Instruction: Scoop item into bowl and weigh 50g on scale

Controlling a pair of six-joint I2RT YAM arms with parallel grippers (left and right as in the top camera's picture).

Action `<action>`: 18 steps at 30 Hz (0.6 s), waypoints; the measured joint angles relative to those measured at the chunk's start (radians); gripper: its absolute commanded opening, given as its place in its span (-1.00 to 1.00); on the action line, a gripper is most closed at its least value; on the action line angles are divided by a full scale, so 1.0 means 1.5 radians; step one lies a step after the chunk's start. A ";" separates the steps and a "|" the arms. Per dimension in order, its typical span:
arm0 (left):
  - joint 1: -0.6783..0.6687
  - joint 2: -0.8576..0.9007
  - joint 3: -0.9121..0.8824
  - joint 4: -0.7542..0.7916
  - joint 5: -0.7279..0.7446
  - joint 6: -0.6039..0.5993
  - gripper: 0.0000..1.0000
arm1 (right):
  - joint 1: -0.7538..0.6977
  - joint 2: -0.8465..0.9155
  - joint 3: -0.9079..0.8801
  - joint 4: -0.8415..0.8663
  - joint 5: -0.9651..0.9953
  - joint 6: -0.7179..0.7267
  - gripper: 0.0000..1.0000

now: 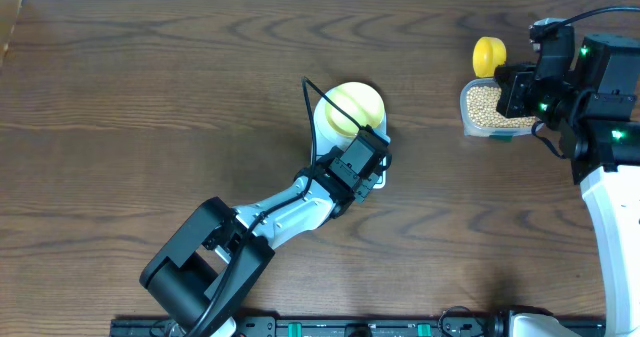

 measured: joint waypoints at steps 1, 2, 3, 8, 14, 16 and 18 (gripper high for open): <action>0.000 0.000 0.001 -0.003 0.000 0.001 -0.85 | 0.000 0.000 0.000 0.000 0.000 -0.002 -0.98; 0.000 0.000 0.002 -0.005 0.000 0.001 -0.85 | 0.000 0.000 0.000 0.000 0.000 -0.003 -0.98; 0.000 0.001 0.003 -0.007 0.000 0.001 -0.85 | 0.000 0.000 0.000 0.000 0.000 -0.004 -0.98; 0.000 0.001 0.005 -0.011 0.000 0.001 -0.85 | 0.000 0.000 0.000 0.000 0.000 -0.007 -0.98; 0.000 0.001 0.007 -0.016 0.000 0.001 -0.85 | 0.000 0.000 0.000 0.000 0.000 -0.007 -0.98; 0.000 0.001 0.009 -0.021 0.000 0.001 -0.85 | 0.000 0.000 0.000 0.000 0.000 -0.008 -0.98; 0.000 0.001 0.009 -0.022 0.000 0.001 -0.85 | 0.000 0.000 0.000 0.000 0.000 -0.008 -0.98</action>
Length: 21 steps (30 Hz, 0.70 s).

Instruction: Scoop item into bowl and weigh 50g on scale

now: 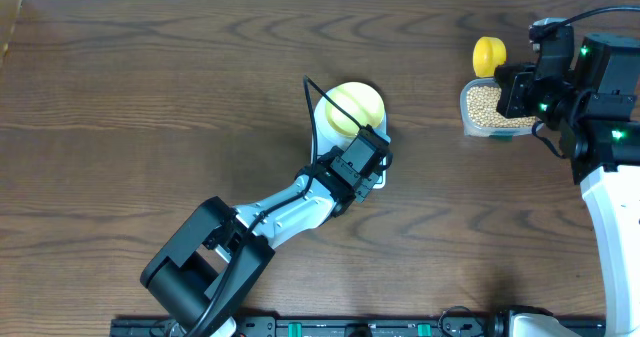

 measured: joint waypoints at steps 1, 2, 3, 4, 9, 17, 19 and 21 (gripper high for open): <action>0.000 0.000 0.000 0.000 0.000 0.000 -0.85 | 0.000 0.000 0.000 0.000 0.000 -0.001 -0.98; -0.001 0.000 0.000 0.000 0.000 0.000 -0.85 | 0.000 0.000 0.000 0.000 0.000 -0.001 -0.98; -0.002 0.000 0.000 0.000 -0.001 0.001 -0.85 | 0.000 0.000 0.000 0.000 0.000 -0.001 -0.98; -0.004 0.000 0.000 0.000 -0.003 0.003 -0.85 | 0.000 0.000 0.000 0.000 0.000 -0.001 -0.98; -0.011 0.000 0.000 -0.005 -0.010 0.020 -0.85 | 0.000 0.000 0.000 0.000 0.000 -0.002 -0.98; -0.012 0.001 0.000 -0.004 -0.011 0.033 -0.85 | 0.000 0.000 0.000 0.000 0.000 -0.002 -0.98; -0.012 0.001 0.000 -0.004 -0.011 0.035 -0.85 | 0.000 0.000 0.000 0.000 0.000 -0.002 -0.98; -0.012 0.002 0.000 -0.003 -0.012 0.035 -0.85 | 0.000 0.000 0.000 0.000 0.000 -0.002 -0.98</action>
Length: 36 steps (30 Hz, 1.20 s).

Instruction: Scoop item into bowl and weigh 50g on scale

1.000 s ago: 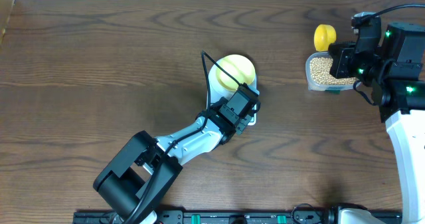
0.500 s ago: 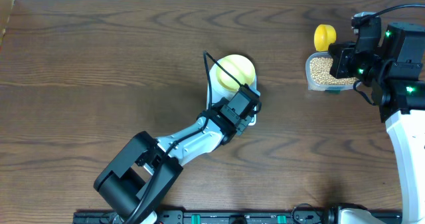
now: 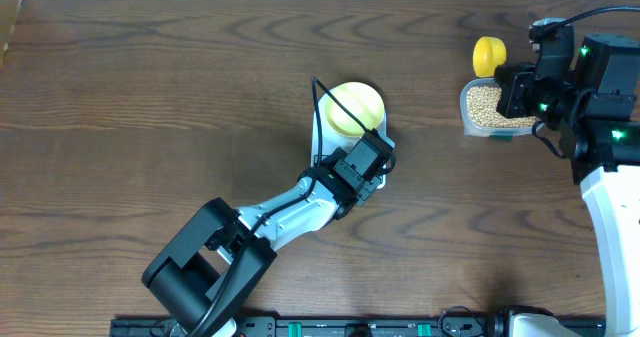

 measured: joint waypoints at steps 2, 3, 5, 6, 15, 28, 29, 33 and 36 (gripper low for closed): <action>0.000 0.004 0.001 0.005 -0.001 0.000 -0.85 | 0.000 0.000 0.000 0.000 0.000 0.000 -0.98; -0.001 0.005 0.002 0.006 -0.002 0.000 -0.85 | 0.000 0.000 0.000 0.000 0.000 0.000 -0.98; -0.001 0.007 0.003 0.007 -0.004 0.000 -0.85 | 0.000 0.000 0.000 0.000 0.000 0.000 -0.98; -0.001 0.007 0.003 0.007 -0.004 0.000 -0.85 | 0.000 0.000 0.000 0.000 0.000 0.000 -0.98; 0.000 0.006 0.005 0.001 -0.004 -0.001 -0.85 | 0.000 0.000 0.000 0.000 0.000 0.000 -0.98; 0.004 -0.060 -0.021 -0.028 0.005 -0.028 -0.85 | 0.000 0.000 0.000 0.000 0.000 0.000 -0.98; 0.004 -0.066 -0.021 -0.027 0.005 -0.029 -0.85 | 0.000 0.000 0.000 0.000 0.000 0.000 -0.98; 0.004 -0.075 -0.021 -0.027 0.006 -0.036 -0.85 | 0.000 0.000 0.000 0.000 0.000 0.000 -0.98; 0.004 -0.075 -0.021 -0.027 0.006 -0.038 -0.85 | 0.000 0.000 0.000 0.000 0.000 0.000 -0.98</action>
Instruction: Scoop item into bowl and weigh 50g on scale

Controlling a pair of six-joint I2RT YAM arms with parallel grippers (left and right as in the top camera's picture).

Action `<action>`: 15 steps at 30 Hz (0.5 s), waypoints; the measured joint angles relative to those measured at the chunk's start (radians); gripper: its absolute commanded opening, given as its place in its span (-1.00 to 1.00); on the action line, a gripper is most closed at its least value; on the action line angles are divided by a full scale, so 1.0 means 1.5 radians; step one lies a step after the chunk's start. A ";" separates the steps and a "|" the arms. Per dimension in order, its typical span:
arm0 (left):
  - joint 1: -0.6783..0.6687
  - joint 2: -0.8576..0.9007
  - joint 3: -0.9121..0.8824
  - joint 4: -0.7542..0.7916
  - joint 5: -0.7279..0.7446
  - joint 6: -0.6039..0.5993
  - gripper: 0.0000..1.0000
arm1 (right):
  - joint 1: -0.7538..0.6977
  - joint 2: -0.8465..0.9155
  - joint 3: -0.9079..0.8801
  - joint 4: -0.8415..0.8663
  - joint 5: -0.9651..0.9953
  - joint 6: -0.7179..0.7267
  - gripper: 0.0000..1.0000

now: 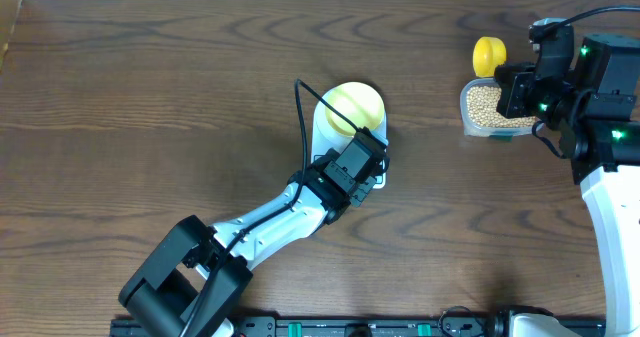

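Note:
A yellow bowl [356, 106] sits on the white scale [327, 125] in the middle of the table. My left gripper [368, 149] is over the scale's near right corner, just in front of the bowl; its fingers are hidden under the wrist. At the far right, a clear container of tan grains [483, 103] stands on the table. My right gripper [512, 89] hangs over its right side. A yellow scoop [488, 54] pokes out beyond the container's far edge, its handle running under that gripper.
The dark wooden table [150, 87] stretches to the left of the scale. A black rail [330, 328] runs along the front edge. A black cable [300, 117] loops up from the left wrist beside the scale.
The left arm's elbow and base link have dropped toward the front left, and the wrist has shifted slightly left, still over the scale's near edge. The right arm, scoop and container are unchanged.
The left gripper was at the scale's near right corner in the two oldest moments. It then sat slightly nearer the front edge of the scale. Now the arm is stretched out lower, with the wrist in the same spot. The right arm held still over the grain container throughout.

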 measured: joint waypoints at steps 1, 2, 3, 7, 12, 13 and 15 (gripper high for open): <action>0.000 0.000 0.000 0.000 0.000 -0.003 -0.85 | 0.000 0.000 0.000 0.000 0.000 0.000 -0.98; 0.000 0.000 0.000 0.000 0.001 -0.007 -0.85 | 0.000 0.000 0.000 0.000 0.000 0.000 -0.98; 0.000 0.000 0.000 0.000 0.001 -0.013 -0.85 | 0.000 0.000 0.000 0.000 0.000 0.000 -0.98; 0.000 0.000 0.000 -0.002 0.009 -0.038 -0.85 | 0.000 0.000 0.000 0.000 0.000 0.000 -0.98; 0.000 0.000 0.000 -0.003 0.031 -0.063 -0.85 | 0.000 0.000 0.000 0.000 0.000 0.000 -0.98; 0.000 0.000 0.000 -0.003 0.033 -0.068 -0.85 | 0.000 0.000 0.000 0.000 0.000 0.000 -0.98; 0.000 0.000 0.000 -0.002 0.035 -0.073 -0.85 | 0.000 0.000 0.000 0.000 0.000 0.000 -0.98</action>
